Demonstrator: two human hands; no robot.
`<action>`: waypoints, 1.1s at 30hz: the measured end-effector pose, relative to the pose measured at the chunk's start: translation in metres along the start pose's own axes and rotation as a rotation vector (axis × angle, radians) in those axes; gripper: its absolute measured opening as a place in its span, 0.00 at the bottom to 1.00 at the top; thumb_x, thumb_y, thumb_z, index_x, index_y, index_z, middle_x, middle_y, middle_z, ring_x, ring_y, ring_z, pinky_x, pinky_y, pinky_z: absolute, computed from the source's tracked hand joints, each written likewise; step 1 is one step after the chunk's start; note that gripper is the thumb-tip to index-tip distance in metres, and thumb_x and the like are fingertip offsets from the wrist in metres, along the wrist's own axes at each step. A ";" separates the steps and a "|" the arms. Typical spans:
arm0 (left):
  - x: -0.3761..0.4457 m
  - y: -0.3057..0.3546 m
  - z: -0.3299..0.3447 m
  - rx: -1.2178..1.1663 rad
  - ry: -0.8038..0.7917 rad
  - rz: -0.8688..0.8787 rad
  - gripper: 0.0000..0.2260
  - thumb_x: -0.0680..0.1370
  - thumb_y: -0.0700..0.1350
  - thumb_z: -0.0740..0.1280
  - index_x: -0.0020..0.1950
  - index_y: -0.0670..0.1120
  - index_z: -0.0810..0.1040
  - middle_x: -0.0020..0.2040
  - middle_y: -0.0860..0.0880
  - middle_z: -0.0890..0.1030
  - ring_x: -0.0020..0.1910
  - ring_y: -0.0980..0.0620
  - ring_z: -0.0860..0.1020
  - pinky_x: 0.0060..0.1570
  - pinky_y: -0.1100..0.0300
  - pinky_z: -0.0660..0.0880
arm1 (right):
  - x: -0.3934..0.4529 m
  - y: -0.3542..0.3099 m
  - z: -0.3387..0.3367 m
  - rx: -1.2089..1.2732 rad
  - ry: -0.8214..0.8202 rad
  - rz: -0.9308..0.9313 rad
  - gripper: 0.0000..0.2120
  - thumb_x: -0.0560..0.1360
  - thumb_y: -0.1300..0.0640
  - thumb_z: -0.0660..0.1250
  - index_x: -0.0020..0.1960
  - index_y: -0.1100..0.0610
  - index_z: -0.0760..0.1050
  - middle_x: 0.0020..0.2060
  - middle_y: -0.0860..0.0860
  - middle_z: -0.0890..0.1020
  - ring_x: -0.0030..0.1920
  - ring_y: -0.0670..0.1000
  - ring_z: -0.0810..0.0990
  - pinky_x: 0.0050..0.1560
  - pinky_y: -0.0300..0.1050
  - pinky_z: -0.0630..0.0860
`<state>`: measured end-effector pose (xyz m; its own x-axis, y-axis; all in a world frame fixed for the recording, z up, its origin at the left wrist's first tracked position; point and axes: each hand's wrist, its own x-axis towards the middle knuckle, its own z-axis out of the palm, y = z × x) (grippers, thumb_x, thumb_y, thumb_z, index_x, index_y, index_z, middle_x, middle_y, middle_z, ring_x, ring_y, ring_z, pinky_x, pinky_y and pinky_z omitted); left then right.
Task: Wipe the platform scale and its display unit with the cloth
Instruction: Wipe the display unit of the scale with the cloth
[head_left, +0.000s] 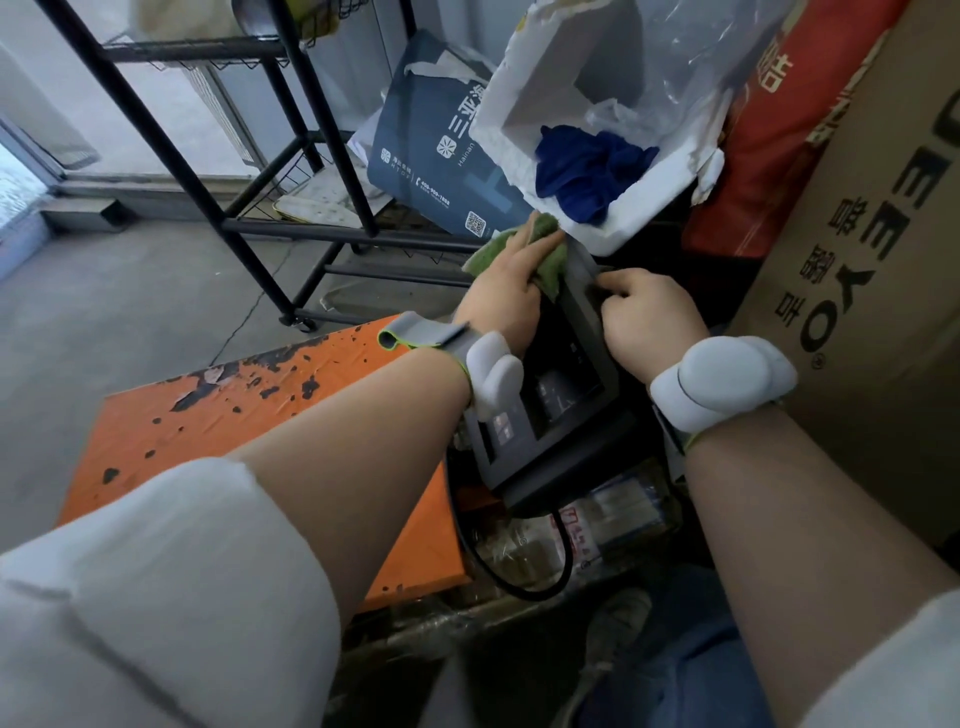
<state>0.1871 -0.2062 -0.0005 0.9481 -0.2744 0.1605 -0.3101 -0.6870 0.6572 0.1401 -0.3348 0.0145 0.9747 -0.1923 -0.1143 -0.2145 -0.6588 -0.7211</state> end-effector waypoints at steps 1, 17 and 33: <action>-0.007 0.001 0.003 -0.010 0.004 0.016 0.22 0.79 0.33 0.55 0.72 0.46 0.67 0.77 0.47 0.57 0.76 0.52 0.55 0.63 0.78 0.44 | 0.001 0.000 0.000 -0.007 -0.005 0.001 0.21 0.78 0.63 0.53 0.70 0.55 0.68 0.68 0.54 0.72 0.68 0.56 0.69 0.64 0.44 0.66; -0.068 0.024 0.016 -0.122 -0.047 0.041 0.22 0.80 0.35 0.55 0.74 0.48 0.64 0.78 0.52 0.53 0.77 0.53 0.50 0.69 0.70 0.46 | -0.005 0.005 -0.006 0.151 0.002 0.016 0.19 0.78 0.63 0.57 0.68 0.56 0.70 0.64 0.52 0.76 0.66 0.54 0.72 0.66 0.44 0.66; -0.139 0.010 0.032 -0.133 0.086 0.011 0.26 0.73 0.29 0.62 0.68 0.48 0.73 0.68 0.58 0.65 0.70 0.63 0.60 0.69 0.77 0.52 | -0.012 0.009 -0.004 0.128 0.026 0.022 0.19 0.78 0.61 0.57 0.67 0.56 0.70 0.64 0.52 0.76 0.65 0.53 0.73 0.65 0.45 0.67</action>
<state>0.0501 -0.1963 -0.0402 0.9489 -0.2188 0.2275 -0.3143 -0.5873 0.7458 0.1266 -0.3416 0.0124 0.9676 -0.2252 -0.1145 -0.2241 -0.5559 -0.8004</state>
